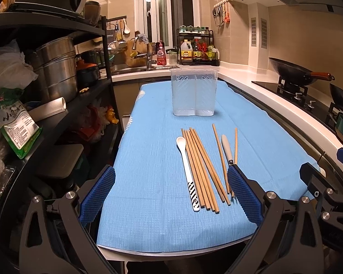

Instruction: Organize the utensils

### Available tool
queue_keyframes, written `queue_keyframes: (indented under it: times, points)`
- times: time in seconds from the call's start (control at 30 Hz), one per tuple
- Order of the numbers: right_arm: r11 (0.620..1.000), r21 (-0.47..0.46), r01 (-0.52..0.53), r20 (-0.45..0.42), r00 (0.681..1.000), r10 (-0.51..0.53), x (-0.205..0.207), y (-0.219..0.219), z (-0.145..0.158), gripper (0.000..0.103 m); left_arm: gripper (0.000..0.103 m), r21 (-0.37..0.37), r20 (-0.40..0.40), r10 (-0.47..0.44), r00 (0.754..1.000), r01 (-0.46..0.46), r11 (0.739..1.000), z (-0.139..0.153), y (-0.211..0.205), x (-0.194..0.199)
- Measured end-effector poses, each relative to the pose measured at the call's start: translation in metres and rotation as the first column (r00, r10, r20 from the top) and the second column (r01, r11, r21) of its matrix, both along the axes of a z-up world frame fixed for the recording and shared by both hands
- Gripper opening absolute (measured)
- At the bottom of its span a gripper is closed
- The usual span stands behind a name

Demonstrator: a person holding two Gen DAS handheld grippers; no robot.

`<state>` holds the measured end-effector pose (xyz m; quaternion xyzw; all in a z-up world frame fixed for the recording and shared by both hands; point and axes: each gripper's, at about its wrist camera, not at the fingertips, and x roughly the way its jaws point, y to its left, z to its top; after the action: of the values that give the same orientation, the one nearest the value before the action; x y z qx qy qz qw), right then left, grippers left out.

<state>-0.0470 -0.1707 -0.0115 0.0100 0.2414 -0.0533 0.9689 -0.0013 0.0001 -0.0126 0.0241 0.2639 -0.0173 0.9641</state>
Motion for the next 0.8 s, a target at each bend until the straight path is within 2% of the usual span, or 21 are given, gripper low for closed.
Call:
queue_keyframes:
  times: [0.8]
  points:
    - [1.000,-0.008,-0.005,0.003,1.000,0.005,0.0001,0.0061,-0.0021,0.098,0.095,-0.002,0.006,0.003,1.000,-0.003,1.000,-0.0009,0.0004,-0.0006]
